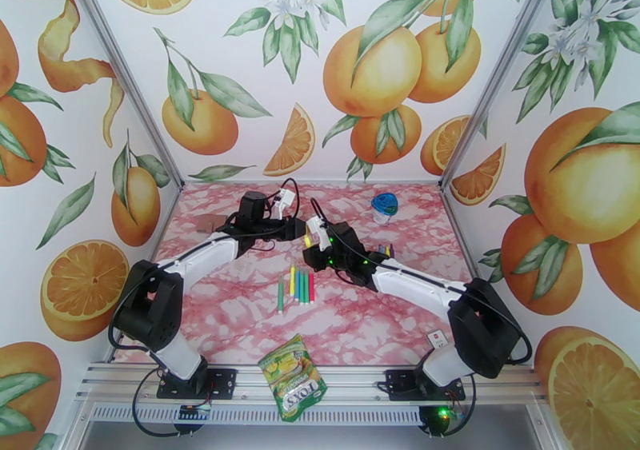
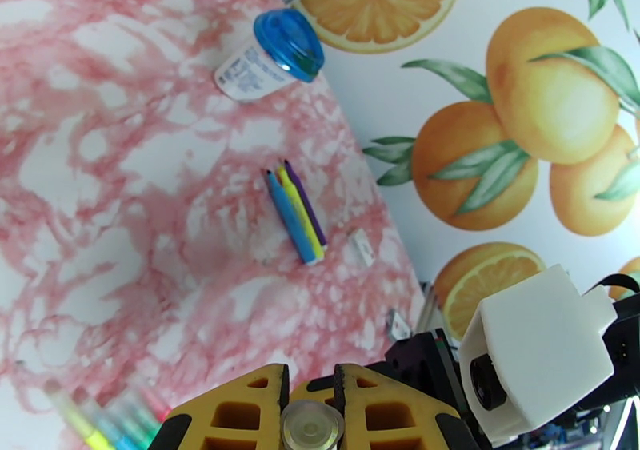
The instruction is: Open the pen caps
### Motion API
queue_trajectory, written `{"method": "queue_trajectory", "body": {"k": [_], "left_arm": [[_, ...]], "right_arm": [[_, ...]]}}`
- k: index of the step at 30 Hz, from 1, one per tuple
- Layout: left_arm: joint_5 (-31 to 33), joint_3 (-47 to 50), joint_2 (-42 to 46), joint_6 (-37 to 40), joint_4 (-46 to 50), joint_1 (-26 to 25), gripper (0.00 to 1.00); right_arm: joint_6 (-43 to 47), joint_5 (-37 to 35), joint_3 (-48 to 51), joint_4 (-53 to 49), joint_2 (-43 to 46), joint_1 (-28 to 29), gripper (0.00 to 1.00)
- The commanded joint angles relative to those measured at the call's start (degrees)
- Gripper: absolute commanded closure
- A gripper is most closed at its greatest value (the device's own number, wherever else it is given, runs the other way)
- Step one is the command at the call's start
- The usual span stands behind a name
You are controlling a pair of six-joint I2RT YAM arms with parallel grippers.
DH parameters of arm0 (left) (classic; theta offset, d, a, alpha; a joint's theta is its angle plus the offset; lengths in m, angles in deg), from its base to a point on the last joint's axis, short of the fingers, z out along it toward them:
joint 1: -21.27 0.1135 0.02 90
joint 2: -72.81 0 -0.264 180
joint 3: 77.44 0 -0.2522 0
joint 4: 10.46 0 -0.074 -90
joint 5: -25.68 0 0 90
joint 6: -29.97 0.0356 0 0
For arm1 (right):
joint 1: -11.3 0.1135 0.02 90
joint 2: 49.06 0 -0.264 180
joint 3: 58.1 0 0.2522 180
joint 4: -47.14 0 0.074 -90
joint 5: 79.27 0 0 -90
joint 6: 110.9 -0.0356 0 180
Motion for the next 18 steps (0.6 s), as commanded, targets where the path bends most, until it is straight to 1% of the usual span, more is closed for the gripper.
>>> {"method": "queue_trajectory", "body": {"k": [1,5,8,10,18], "left_arm": [[0.5,-2.9,-1.2,-0.3,0.2,0.3,0.93],[1.6,-4.7,-2.3,-0.7,0.6,0.9,0.93],[2.4,-5.2,-2.8,-1.9,0.2,1.5,0.98],[2.9,-5.0,-3.2,-3.5,-0.7,2.1,1.00],[3.7,-2.9,-4.2,-11.7,-7.2,5.4,1.00]], "right_arm": [[1.6,1.3,-0.4,1.9,0.1,0.6,0.85],[1.7,1.1,0.2,1.9,0.4,0.7,0.89],[1.9,0.3,1.3,2.2,1.1,1.0,0.91],[2.0,-0.2,1.9,2.4,1.6,1.0,0.92],[4.0,-2.5,3.8,2.6,1.7,2.2,0.96]]}}
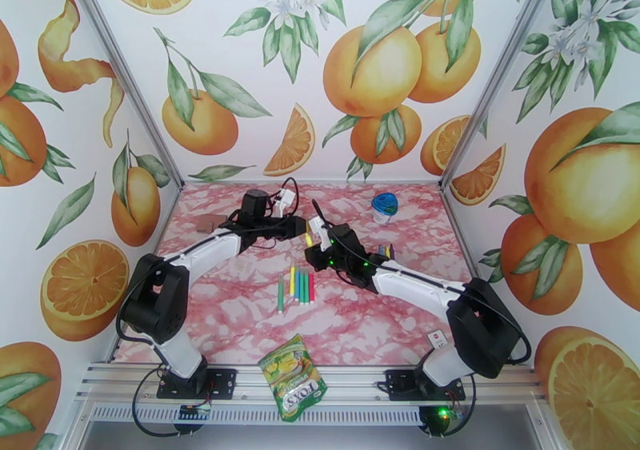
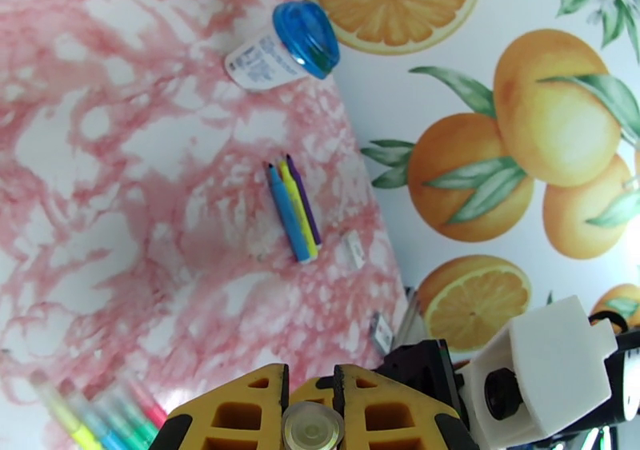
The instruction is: Open the pen caps
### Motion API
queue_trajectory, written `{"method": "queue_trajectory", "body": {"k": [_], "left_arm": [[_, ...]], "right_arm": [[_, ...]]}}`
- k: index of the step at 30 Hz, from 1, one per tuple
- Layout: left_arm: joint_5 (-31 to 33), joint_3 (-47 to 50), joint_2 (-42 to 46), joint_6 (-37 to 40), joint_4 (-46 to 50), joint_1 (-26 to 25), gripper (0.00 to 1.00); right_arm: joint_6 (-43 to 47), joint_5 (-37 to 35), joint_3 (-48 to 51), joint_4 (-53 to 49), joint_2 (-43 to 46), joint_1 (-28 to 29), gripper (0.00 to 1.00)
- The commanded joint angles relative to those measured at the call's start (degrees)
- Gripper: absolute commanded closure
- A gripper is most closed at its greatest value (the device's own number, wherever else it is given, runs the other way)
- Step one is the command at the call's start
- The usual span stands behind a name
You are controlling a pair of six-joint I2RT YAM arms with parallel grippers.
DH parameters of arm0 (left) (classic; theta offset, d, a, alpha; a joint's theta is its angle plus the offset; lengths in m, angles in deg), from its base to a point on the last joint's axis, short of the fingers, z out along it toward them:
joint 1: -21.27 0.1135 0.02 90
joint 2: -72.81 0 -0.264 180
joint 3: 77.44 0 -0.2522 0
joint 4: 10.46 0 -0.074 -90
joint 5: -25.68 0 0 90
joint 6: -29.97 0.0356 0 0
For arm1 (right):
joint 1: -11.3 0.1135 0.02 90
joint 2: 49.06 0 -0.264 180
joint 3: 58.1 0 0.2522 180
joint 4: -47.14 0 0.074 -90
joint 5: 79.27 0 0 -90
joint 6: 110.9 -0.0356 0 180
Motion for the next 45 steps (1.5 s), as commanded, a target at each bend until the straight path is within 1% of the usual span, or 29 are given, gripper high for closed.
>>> {"method": "queue_trajectory", "body": {"k": [1,11,21,31,38,42,45], "left_arm": [[5.2,-0.3,-0.8,-5.4,-8.2,4.1,1.00],[5.5,-0.4,-0.6,-8.3,-10.2,5.8,1.00],[6.3,0.4,-0.8,-10.9,-13.5,7.6,1.00],[5.3,-1.6,-2.7,-12.9,-15.0,8.3,1.00],[5.4,-2.1,-2.4,-14.6,-15.8,10.3,1.00],[4.7,-2.8,-2.2,-12.6,-13.7,10.8,1.00],[6.1,-4.2,-0.7,-4.8,-3.5,10.7,1.00]], "right_arm": [[2.9,0.8,2.2,-0.5,1.8,2.2,0.97],[3.6,-1.1,4.9,2.1,3.0,2.8,1.00],[4.6,-2.1,7.2,4.4,4.2,3.2,1.00],[6.5,-4.1,7.4,3.8,4.3,4.8,1.00],[7.1,-5.1,8.0,4.1,4.6,4.9,1.00],[7.2,-5.6,8.1,4.2,4.7,4.9,1.00],[6.4,-6.5,8.6,4.9,5.2,4.8,1.00]]}}
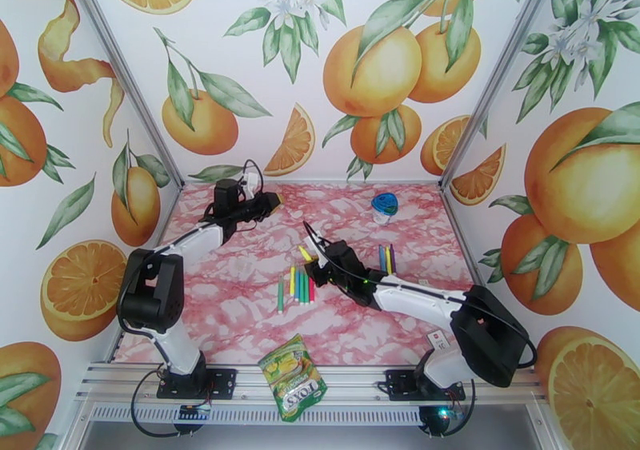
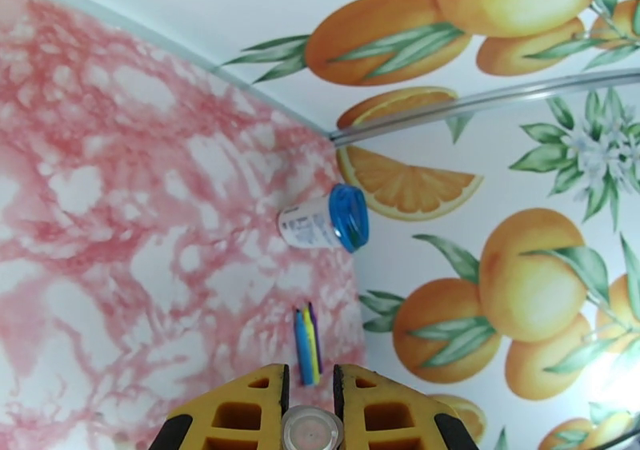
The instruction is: Open the pen caps
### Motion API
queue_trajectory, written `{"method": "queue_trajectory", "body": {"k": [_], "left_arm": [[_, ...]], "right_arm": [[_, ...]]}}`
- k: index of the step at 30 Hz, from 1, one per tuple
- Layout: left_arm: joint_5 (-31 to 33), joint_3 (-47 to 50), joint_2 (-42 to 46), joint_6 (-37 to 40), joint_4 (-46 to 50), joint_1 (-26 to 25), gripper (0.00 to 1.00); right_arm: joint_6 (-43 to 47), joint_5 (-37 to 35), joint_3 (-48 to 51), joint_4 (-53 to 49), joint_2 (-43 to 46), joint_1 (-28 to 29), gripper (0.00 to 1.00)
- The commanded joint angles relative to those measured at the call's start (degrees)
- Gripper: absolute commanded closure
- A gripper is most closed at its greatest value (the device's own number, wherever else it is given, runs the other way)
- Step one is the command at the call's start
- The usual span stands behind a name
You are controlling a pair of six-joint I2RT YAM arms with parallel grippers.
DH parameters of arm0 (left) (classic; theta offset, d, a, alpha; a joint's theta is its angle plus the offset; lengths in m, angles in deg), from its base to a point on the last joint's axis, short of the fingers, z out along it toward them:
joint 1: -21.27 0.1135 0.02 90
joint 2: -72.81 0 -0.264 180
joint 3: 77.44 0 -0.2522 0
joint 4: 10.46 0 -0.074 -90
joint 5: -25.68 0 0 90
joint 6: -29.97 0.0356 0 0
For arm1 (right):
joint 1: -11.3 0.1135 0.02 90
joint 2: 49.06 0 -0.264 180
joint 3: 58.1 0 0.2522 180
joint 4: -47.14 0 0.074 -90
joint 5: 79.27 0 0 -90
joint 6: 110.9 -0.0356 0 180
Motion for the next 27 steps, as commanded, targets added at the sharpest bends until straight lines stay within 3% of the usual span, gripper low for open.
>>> {"method": "queue_trajectory", "body": {"k": [1,5,11,19,27], "left_arm": [[2.4,-3.1,2.3,9.9,11.2,-0.3,1.00],[7.3,-4.8,5.3,21.8,26.3,-0.7,1.00],[15.1,-5.2,8.4,32.3,41.1,-1.9,1.00],[25.0,-5.2,8.5,37.8,52.3,-5.0,1.00],[30.9,-5.0,7.9,39.5,56.3,-7.2,1.00]], "right_arm": [[0.0,-1.0,1.0,0.9,2.0,-0.1,1.00],[-2.0,-3.7,0.5,0.2,1.8,-1.3,1.00],[-7.8,-4.2,0.5,-0.5,3.0,-6.4,1.00],[-10.4,-9.8,-0.9,-7.4,3.7,-11.1,1.00],[-12.6,-15.0,-1.4,-12.6,3.4,-13.1,1.00]]}}
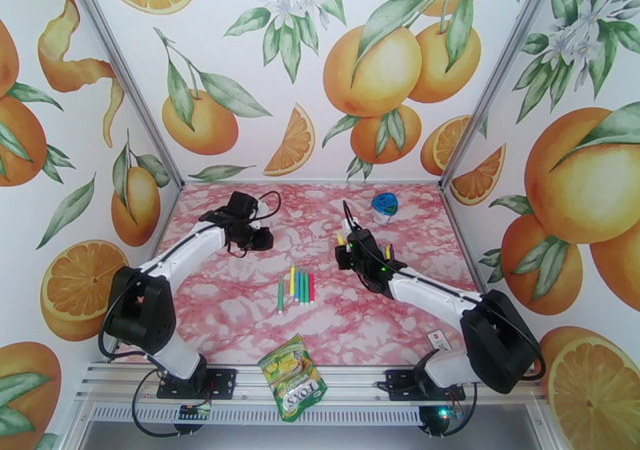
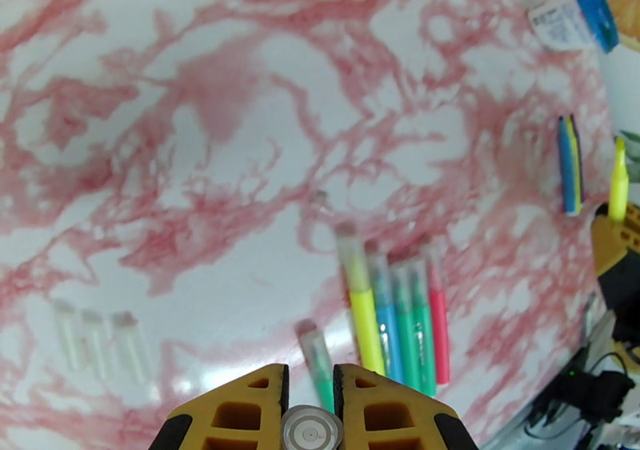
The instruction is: Open the pen caps
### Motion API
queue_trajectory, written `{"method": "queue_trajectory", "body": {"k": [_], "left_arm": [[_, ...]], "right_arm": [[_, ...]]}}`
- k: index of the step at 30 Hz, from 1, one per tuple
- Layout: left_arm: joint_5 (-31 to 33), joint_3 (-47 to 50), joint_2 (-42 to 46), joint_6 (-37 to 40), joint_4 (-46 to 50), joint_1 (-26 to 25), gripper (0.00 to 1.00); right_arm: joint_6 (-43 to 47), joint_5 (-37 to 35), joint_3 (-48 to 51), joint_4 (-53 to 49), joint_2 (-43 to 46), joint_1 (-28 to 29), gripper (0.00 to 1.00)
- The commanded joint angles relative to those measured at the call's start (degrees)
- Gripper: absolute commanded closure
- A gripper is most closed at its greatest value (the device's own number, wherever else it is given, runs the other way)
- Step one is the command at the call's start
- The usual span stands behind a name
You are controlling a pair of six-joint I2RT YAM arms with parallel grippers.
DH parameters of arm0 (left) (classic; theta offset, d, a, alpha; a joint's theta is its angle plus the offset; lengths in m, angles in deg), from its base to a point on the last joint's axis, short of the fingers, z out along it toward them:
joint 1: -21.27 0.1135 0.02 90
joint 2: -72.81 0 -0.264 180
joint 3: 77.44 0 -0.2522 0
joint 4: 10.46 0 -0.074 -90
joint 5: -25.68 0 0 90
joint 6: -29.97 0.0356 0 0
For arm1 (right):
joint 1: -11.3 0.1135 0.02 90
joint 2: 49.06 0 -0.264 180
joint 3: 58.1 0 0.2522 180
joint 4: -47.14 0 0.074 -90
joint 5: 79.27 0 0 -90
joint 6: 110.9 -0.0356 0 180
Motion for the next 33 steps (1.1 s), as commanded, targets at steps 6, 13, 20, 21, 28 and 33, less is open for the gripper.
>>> {"method": "queue_trajectory", "body": {"k": [6,13,20,21,28,33], "left_arm": [[6.4,-0.6,-0.3,2.5,4.1,-0.8,1.00],[9.8,0.9,-2.5,2.9,4.1,-1.0,1.00],[11.0,1.7,-5.8,3.2,3.2,-1.3,1.00],[11.1,1.7,-6.2,3.3,3.4,-1.2,1.00],[13.8,1.3,-9.2,4.1,4.2,-1.5,1.00],[15.7,1.1,-11.2,4.5,4.5,-1.8,1.00]], "right_arm": [[-6.6,-6.0,-1.5,-6.6,-0.7,-3.6,1.00],[-9.4,-8.1,-2.3,-10.8,-3.3,-7.0,1.00],[-11.1,-8.1,-3.3,-13.1,-6.4,-9.2,1.00],[-11.3,-8.1,-3.3,-13.2,-6.7,-9.4,1.00],[-12.7,-7.7,-4.1,-13.5,-9.3,-10.6,1.00],[-13.3,-7.7,-5.1,-13.7,-11.2,-10.8,1.00]]}}
